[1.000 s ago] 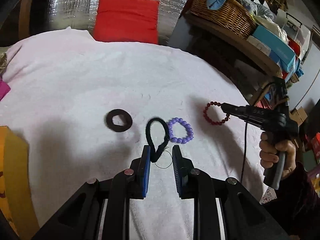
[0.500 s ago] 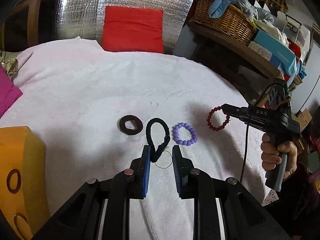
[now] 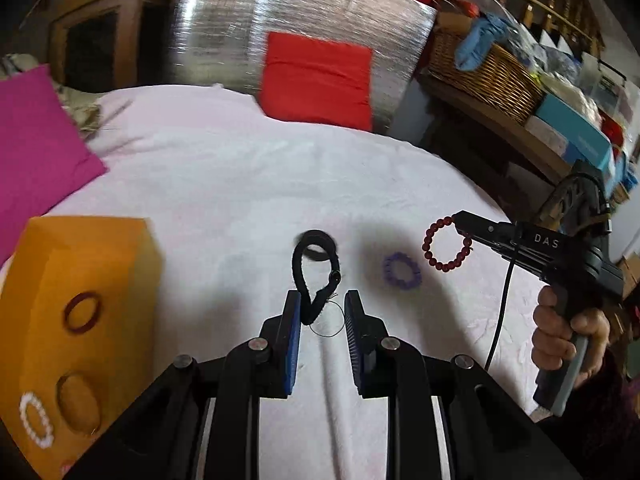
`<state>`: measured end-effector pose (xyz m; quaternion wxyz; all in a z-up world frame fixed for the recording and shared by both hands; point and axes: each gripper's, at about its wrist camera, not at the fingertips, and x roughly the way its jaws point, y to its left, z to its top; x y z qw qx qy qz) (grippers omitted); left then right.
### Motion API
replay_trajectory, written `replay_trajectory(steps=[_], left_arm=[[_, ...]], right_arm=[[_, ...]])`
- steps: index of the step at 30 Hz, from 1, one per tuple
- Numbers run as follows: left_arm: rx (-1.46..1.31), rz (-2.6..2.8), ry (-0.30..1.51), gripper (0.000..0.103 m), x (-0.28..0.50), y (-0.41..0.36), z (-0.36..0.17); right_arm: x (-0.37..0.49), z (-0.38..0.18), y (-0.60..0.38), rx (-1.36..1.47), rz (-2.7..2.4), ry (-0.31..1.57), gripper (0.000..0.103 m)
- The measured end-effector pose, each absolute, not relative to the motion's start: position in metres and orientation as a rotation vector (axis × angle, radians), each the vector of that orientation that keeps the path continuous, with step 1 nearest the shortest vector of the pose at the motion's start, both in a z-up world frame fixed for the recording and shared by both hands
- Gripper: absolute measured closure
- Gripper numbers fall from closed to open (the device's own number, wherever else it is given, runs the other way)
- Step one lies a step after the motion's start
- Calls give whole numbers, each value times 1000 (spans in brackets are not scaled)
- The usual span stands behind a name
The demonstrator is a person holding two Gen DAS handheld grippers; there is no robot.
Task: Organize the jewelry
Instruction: 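Carry the hair tie with the left tool while the right tool carries the red bracelet to the orange box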
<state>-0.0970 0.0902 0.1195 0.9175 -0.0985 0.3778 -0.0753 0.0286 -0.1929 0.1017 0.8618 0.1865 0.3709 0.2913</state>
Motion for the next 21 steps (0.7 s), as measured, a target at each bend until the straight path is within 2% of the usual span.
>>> replay_trajectory(steps=[10, 21], left_arm=[[-314, 94, 720, 80, -178, 165, 122], [-408, 340, 739, 80, -193, 254, 93]], right_arm=[[-10, 146, -71, 228, 829, 780, 93], [-41, 157, 51, 110, 982, 809, 93]])
